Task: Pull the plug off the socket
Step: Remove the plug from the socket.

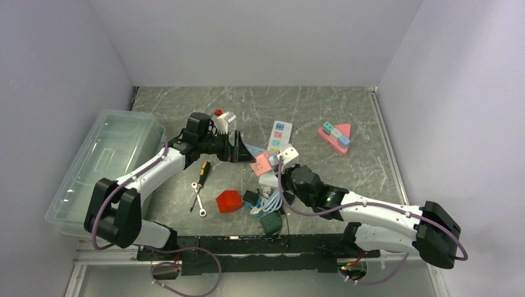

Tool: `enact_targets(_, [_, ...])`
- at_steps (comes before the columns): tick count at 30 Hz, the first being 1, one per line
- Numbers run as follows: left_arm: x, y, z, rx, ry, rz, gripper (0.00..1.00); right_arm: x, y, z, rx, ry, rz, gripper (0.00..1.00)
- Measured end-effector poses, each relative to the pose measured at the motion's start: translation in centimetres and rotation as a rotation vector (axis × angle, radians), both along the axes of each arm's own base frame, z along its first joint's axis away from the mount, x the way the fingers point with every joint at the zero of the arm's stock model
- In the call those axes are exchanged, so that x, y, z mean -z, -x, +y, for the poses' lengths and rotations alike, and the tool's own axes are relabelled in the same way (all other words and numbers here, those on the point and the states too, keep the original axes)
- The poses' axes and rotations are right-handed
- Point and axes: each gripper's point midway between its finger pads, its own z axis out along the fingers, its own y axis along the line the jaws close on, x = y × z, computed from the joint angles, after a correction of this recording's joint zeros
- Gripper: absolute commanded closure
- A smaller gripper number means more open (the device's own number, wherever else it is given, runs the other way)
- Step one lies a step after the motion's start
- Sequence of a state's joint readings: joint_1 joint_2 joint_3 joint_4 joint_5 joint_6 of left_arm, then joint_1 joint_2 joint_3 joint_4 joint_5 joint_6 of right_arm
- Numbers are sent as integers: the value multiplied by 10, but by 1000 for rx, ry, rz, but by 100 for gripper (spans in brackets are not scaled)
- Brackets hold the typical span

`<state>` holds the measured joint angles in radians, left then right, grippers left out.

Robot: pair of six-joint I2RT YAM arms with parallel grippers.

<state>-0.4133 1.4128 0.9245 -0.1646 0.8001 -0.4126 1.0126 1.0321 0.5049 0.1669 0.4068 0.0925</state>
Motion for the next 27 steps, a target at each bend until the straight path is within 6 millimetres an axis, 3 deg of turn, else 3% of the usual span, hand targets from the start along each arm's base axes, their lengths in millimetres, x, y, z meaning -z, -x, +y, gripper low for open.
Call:
enact_targets(6, [-15,-17,-1,-203,78,57,0,5,-6,5,38,71,-56,100])
enact_targets(10, [-12,-22,-4,-290,93,111,0,5,-11,11,49,110,-82,100])
enact_targets(18, [-15,-25,-10,-386,85,120,0,4,-17,22,67,164,-110,100])
enact_targets(27, [-4,-26,-17,-432,56,140,0,5,-20,26,105,189,-126,100])
